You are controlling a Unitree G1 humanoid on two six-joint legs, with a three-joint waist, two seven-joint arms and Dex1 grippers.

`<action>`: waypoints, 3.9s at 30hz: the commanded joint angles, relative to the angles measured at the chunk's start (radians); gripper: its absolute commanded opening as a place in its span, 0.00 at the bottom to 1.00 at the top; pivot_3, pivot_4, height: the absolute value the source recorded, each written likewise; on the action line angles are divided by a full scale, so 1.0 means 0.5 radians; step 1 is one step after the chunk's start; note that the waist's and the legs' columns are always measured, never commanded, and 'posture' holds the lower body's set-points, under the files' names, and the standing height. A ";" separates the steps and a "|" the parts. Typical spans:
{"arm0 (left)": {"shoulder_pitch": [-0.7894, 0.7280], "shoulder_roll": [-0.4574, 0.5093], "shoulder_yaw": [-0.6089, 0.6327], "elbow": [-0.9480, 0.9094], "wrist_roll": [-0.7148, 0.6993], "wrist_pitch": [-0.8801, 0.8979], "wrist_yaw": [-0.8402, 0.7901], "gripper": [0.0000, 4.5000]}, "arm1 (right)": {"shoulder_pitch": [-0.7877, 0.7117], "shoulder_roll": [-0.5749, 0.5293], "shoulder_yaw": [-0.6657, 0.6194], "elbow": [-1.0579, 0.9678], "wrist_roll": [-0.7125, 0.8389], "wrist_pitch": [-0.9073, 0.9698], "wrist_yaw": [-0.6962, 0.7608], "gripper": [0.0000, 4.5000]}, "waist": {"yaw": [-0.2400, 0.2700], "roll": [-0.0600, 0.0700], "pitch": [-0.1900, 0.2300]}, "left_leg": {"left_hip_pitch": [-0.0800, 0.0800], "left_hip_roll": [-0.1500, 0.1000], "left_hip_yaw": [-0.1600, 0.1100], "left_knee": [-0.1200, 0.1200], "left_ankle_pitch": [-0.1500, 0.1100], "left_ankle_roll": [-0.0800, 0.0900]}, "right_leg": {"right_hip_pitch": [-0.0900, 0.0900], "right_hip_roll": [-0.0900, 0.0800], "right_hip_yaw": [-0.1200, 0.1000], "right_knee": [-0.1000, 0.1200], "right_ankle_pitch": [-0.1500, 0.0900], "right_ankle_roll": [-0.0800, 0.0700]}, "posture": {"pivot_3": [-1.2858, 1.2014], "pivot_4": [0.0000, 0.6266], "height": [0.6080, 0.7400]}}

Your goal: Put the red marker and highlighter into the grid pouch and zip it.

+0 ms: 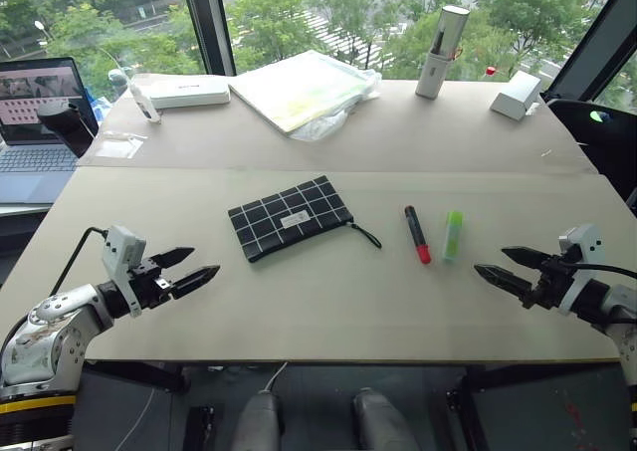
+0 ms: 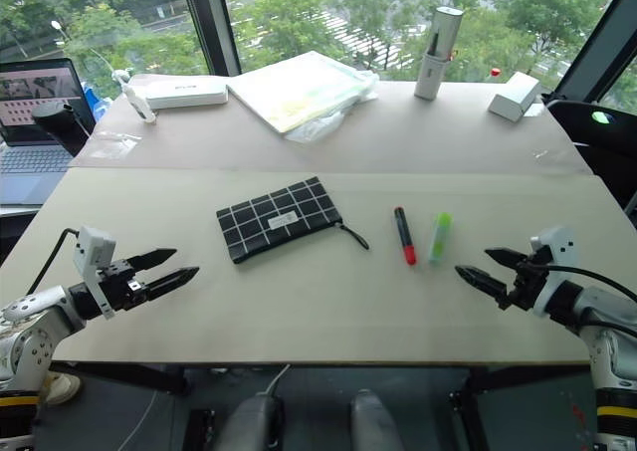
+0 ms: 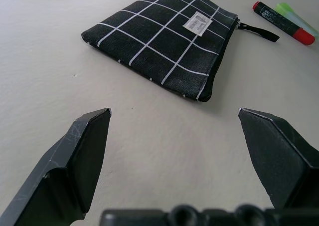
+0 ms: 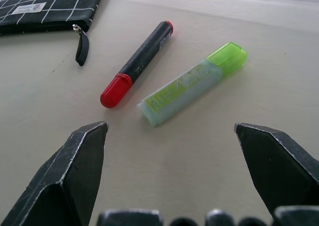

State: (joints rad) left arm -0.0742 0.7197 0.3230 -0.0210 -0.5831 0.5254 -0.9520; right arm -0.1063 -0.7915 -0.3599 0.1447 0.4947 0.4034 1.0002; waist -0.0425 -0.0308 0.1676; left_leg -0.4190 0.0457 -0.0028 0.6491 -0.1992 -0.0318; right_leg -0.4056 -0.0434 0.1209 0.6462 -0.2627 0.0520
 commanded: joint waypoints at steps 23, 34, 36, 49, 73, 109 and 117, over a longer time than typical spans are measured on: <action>-0.551 0.025 -0.592 0.968 0.990 -1.754 -0.224 1.00 | -1.071 0.563 0.671 0.115 -0.104 0.054 -0.098 0.01 | -0.028 0.000 0.000 | 0.000 0.000 0.000 -0.001 0.000 0.000 | -0.003 0.001 0.000 0.002 0.001 -0.002 | 0.52 0.24 0.93; -0.837 -0.045 -0.829 1.487 1.335 -2.314 0.043 1.00 | -1.635 1.011 1.104 1.080 -0.756 -0.362 -0.398 0.01 | 0.022 0.003 -0.002 | 0.002 0.000 -0.001 0.001 0.002 0.000 | -0.001 0.000 -0.003 0.010 0.002 -0.004 | 0.52 0.24 0.93; -0.878 -0.062 -0.852 1.536 1.365 -2.370 0.092 1.00 | -1.678 1.028 1.139 1.222 -0.856 -0.465 -0.460 0.01 | 0.024 0.003 -0.002 | 0.005 -0.001 0.000 0.002 0.002 0.000 | 0.000 -0.001 -0.003 0.012 0.002 -0.003 | 0.52 0.24 0.93; -1.103 -0.257 -1.021 1.742 1.565 -2.602 0.363 1.00 | -1.819 1.021 1.304 1.724 -1.284 -1.013 -0.623 0.01 | 0.032 0.005 -0.003 | 0.008 -0.002 0.000 0.003 0.003 0.000 | 0.001 -0.001 -0.003 0.019 0.002 -0.003 | 0.52 0.24 0.93; -1.296 -0.374 -1.129 1.933 1.561 -2.717 0.304 0.14 | -1.769 1.050 1.128 1.737 -1.215 -0.966 -0.532 0.00 | 0.029 0.005 -0.004 | 0.008 -0.002 0.000 0.003 0.003 0.000 | 0.001 0.000 -0.002 0.019 0.002 -0.003 | 0.52 0.24 0.93; -0.959 -0.511 -0.869 0.789 1.121 -1.427 0.283 0.00 | -1.207 0.712 0.827 0.400 -0.691 0.037 -0.456 0.59 | -0.009 0.006 -0.002 | -0.011 -0.003 -0.005 0.001 0.003 0.000 | -0.017 0.001 -0.002 0.015 0.001 -0.003 | 0.52 0.24 0.93; -0.940 -0.511 -0.859 0.702 1.092 -1.353 0.275 0.00 | -1.375 0.780 0.918 0.798 -0.816 -0.223 -0.458 0.59 | 0.001 0.006 -0.002 | -0.012 -0.003 -0.005 0.002 0.003 0.000 | -0.017 0.000 -0.002 0.015 0.002 -0.003 | 0.52 0.24 0.93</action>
State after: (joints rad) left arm -0.5423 0.4597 -0.1313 0.3725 -0.0089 -0.1564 -0.8159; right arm -0.7666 -0.4028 0.1034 0.5318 0.0940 0.3338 0.7637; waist -0.0422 -0.0278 0.1665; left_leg -0.4249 0.0441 -0.0052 0.6500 -0.1977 -0.0317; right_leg -0.4142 -0.0433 0.1199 0.6536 -0.2620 0.0506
